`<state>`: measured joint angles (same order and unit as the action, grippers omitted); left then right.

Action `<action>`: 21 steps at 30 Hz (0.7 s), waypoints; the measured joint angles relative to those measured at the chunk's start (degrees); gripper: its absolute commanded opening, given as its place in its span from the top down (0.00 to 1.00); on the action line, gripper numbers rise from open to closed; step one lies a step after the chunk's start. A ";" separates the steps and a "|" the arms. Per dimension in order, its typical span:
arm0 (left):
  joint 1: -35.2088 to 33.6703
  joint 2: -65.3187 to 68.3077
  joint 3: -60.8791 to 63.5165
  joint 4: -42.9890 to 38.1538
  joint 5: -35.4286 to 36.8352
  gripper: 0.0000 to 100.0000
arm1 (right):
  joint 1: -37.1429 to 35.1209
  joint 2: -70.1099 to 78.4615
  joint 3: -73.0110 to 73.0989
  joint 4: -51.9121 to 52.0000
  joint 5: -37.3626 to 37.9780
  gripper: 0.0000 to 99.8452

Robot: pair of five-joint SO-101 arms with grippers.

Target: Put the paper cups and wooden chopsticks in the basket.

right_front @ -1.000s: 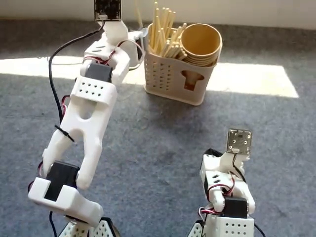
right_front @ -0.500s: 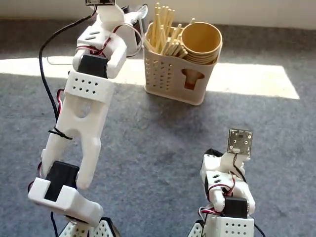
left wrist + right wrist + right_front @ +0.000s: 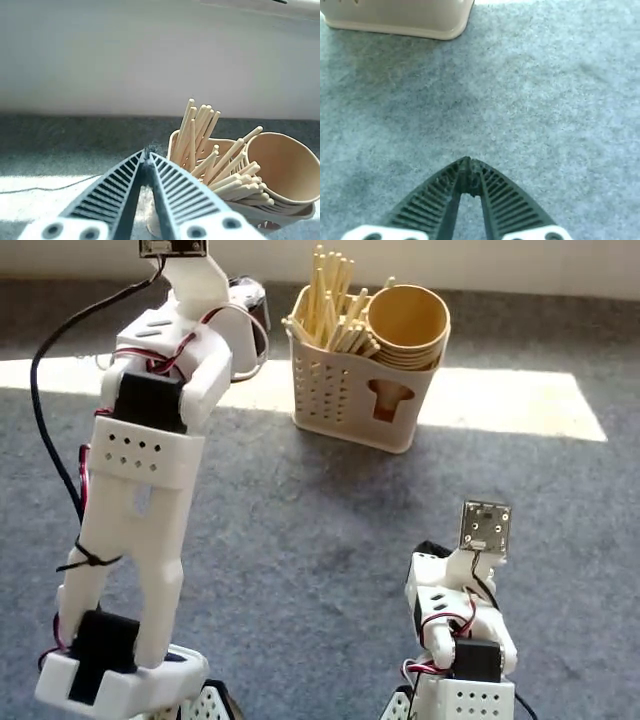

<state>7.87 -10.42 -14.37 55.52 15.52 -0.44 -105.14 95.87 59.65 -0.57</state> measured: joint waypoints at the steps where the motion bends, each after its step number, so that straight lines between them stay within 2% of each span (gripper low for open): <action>1: 0.00 -0.79 0.00 1.23 0.00 1.00 | 0.00 0.00 0.00 0.00 0.00 0.99; 6: 0.00 -5.71 0.88 5.45 0.00 1.00 | 0.00 0.00 0.00 0.00 0.00 0.99; 11: 0.00 -14.42 10.90 5.19 0.00 1.00 | 0.00 0.00 0.00 0.00 0.00 0.99; 21: 0.00 -36.92 39.56 -7.82 -2.29 1.00 | 0.00 0.00 0.00 0.00 0.00 0.99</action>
<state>7.87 -47.34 25.19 47.69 13.23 -0.44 -105.14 95.87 59.65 -0.57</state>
